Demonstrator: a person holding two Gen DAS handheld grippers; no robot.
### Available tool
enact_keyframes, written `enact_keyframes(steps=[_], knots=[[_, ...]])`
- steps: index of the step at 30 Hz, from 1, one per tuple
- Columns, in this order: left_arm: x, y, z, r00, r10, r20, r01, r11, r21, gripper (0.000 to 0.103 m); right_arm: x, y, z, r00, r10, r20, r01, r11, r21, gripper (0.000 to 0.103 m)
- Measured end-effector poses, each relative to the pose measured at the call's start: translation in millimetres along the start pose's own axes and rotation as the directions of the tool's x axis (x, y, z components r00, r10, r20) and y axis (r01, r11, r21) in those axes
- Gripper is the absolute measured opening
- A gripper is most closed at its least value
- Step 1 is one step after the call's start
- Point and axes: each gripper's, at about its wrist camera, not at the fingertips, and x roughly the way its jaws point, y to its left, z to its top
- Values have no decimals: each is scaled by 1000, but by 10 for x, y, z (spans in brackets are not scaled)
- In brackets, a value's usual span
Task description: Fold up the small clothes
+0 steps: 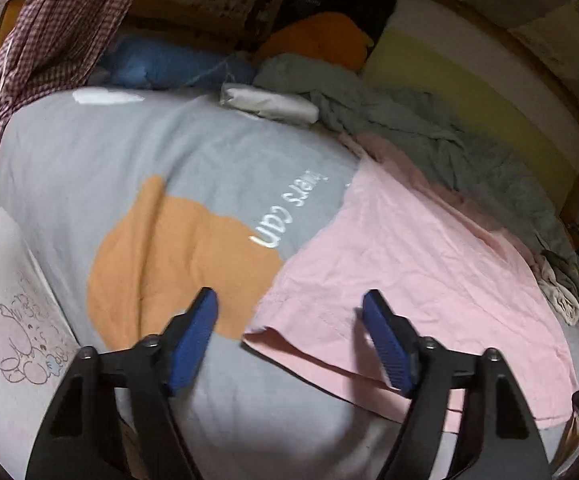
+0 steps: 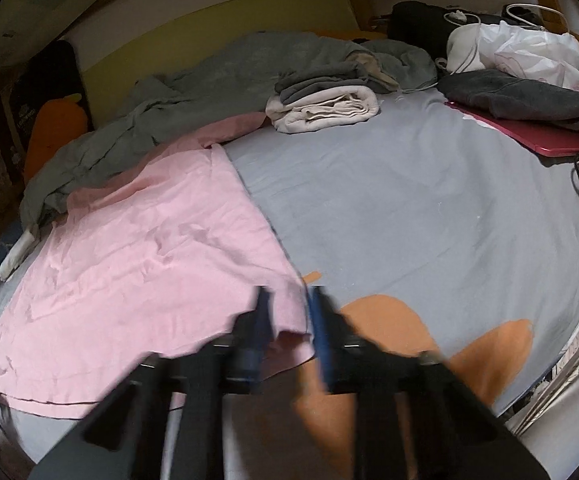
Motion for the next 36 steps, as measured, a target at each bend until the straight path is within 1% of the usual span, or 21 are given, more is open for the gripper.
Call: enact_keyframes(steps=[1,2,3,4,5,7,8,11,13,16,18,20,22,23,24,25,28,30,32,34,36], knots=[[-3,-34,-10,1000,-18,-3,18,1000,15,56,2,13,0,1000,-1,-2,1,1000,-4,7],[-18,-50,-7,1000,-27,-4,27,999,25,40,-12,33,-1,1000,-12,6,12,1000,-14,5],[-26,-71,-8,1000,-29,-3,29,999,37,19,-35,42,-3,1000,-15,17,16,1000,-18,4],[-40,-88,-7,1000,-28,2,28,999,44,7,-81,61,1,999,-19,40,20,1000,-24,4],[-54,-60,19,999,-37,5,37,999,34,4,-121,65,8,998,-24,59,25,999,-24,3],[-184,-13,93,997,-60,56,60,998,-7,4,-262,65,46,993,-31,117,33,999,-19,3],[-251,7,145,994,-72,82,73,997,-7,4,-327,48,73,990,-20,138,22,1000,-9,3],[-514,-125,293,984,-68,167,57,996,66,4,-523,24,147,981,0,193,-1,1000,7,3],[-686,-187,372,978,-54,200,38,996,84,4,-637,32,169,976,1,218,-3,1000,5,3],[-840,-222,477,979,-50,200,33,995,89,4,-807,-1,197,972,19,233,-29,999,38,3],[-876,-247,555,980,-50,192,34,996,84,4,-863,4,233,972,29,234,-40,998,43,3],[-822,-312,669,985,-29,171,11,995,104,4,-833,69,321,976,25,216,-31,999,28,3],[-651,-419,839,988,-32,150,13,992,122,4,-697,146,497,981,25,193,-29,999,17,3],[-530,-459,918,991,-46,123,30,991,128,4,-601,198,601,984,29,177,-31,1000,5,3],[-287,-512,1064,994,-91,55,84,989,121,4,-488,262,714,986,33,162,-31,999,-12,3],[-32,-550,1197,995,-103,4,102,989,106,4,-337,332,857,988,33,149,-28,999,-34,3],[693,-692,1507,995,-60,-82,70,990,126,4,255,515,1290,996,33,84,-25,995,-92,3],[1125,-776,1631,990,-43,-136,62,988,139,4,617,612,1468,999,44,30,-40,994,-106,3],[1376,-846,1661,988,-26,-153,50,987,155,4,969,725,1572,999,40,-32,-44,989,-141,3],[1564,-929,1649,988,-4,-153,35,979,200,4,1213,890,1586,999,-5,-39,-4,972,-234,3],[1713,-937,1627,987,12,-163,25,975,222,4,1379,956,1589,999,-20,-43,8,962,-274,3]])
